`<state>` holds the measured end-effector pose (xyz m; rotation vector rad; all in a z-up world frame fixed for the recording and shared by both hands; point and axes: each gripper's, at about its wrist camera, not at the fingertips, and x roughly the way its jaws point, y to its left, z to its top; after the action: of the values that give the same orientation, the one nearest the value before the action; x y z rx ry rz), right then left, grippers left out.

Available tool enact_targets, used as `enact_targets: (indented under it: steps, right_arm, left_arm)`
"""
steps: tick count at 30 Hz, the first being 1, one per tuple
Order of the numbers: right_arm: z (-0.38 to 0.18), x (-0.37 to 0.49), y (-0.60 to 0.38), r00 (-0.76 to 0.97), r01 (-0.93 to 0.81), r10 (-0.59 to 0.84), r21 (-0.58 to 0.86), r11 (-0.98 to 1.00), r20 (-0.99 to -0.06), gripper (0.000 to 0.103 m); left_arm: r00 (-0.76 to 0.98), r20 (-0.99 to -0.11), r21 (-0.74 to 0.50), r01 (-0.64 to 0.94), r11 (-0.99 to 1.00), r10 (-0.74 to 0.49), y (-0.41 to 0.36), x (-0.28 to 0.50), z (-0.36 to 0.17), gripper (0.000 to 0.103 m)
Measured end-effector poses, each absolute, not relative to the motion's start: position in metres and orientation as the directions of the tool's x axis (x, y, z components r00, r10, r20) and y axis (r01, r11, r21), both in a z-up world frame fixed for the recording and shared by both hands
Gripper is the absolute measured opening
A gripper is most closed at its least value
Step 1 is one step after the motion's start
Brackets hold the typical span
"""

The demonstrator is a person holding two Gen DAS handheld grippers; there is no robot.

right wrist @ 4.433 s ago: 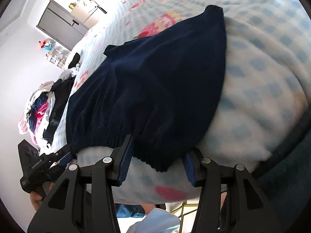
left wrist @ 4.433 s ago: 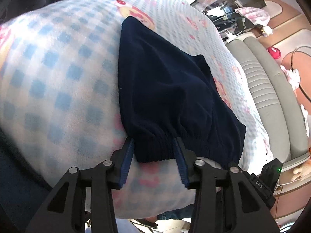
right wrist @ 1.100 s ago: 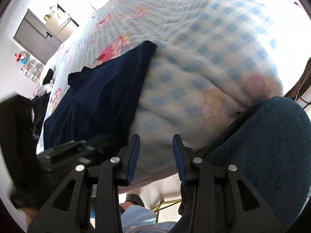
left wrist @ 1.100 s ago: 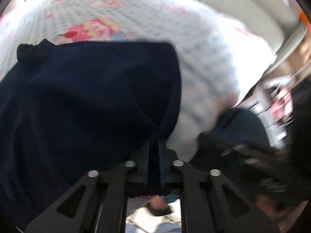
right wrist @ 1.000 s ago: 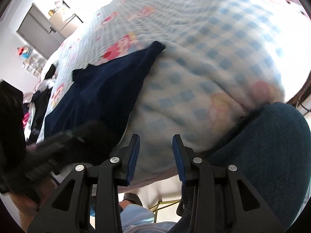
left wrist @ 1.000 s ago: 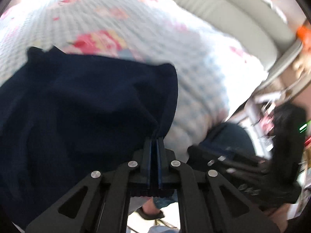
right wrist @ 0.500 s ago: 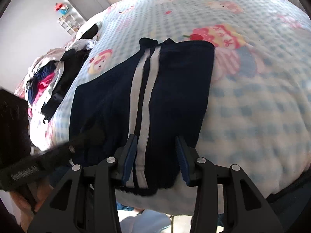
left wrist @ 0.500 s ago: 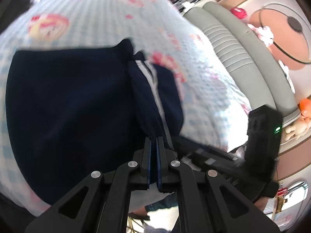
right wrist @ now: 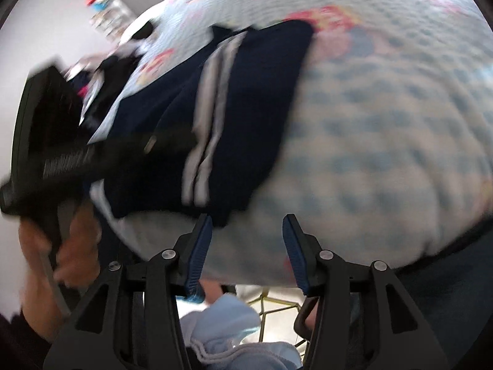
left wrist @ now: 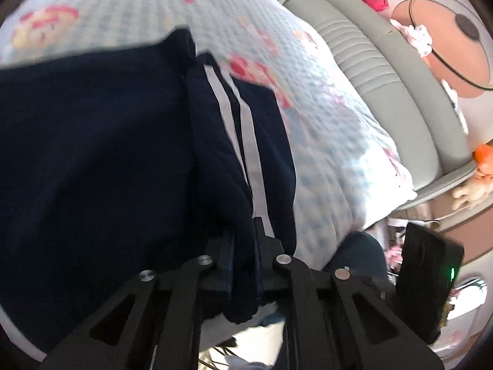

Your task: Fold clothes

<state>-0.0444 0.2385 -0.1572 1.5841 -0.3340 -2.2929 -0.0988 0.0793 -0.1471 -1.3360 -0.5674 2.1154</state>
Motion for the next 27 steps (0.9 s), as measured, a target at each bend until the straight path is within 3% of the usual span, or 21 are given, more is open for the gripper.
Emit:
enact_targets:
  steps: [7,13,17,19,21,22,24,25,26,27]
  right_arm:
    - [-0.140,-0.060,0.200,-0.379,0.249,-0.405,0.329,-0.911,-0.832,0.051]
    - [-0.143,-0.071,0.171,-0.418,0.283,-0.354,0.250,-0.926,-0.837,0.051]
    - [-0.168,-0.072,0.175,-0.361,0.228,-0.342,0.273,-0.935,-0.868,0.051]
    - [-0.166,-0.069,0.180,-0.369,0.232,-0.356,0.285,-0.930,-0.859,0.051]
    - [-0.164,-0.066,0.184,-0.376,0.236,-0.369,0.298,-0.925,-0.850,0.051]
    - [-0.162,-0.065,0.188,-0.384,0.239,-0.377,0.304,-0.922,-0.843,0.051]
    - [-0.160,-0.068,0.185,-0.401,0.239,-0.357,0.280,-0.930,-0.844,0.051]
    - [-0.160,-0.070,0.182,-0.407,0.240,-0.341,0.261,-0.935,-0.847,0.051]
    - [-0.161,-0.072,0.176,-0.404,0.249,-0.332,0.246,-0.937,-0.853,0.051]
    - [-0.162,-0.074,0.170,-0.400,0.259,-0.323,0.232,-0.938,-0.858,0.051]
  left_arm:
    - [-0.502,-0.653,-0.523,-0.241,-0.817,0.567,0.049,-0.088,-0.092,0.005]
    - [-0.471,-0.681,-0.561,-0.156,-0.813,0.561,0.002,-0.074,-0.127,0.005]
    - [-0.449,-0.698,-0.583,-0.097,-0.807,0.558,-0.029,-0.065,-0.151,0.007]
    - [-0.437,-0.706,-0.592,-0.068,-0.803,0.557,-0.044,-0.061,-0.163,0.016]
    - [-0.426,-0.714,-0.600,-0.038,-0.799,0.557,-0.060,-0.056,-0.174,0.041]
    - [-0.421,-0.714,-0.603,-0.036,-0.797,0.559,-0.063,-0.056,-0.178,0.043]
    - [-0.415,-0.708,-0.604,-0.064,-0.795,0.571,-0.059,-0.058,-0.177,0.038]
    - [-0.412,-0.705,-0.604,-0.078,-0.793,0.577,-0.057,-0.060,-0.176,0.031]
    - [-0.417,-0.708,-0.591,-0.094,-0.801,0.570,-0.055,-0.060,-0.173,0.010]
    - [-0.434,-0.716,-0.559,-0.112,-0.821,0.547,-0.052,-0.061,-0.167,0.009]
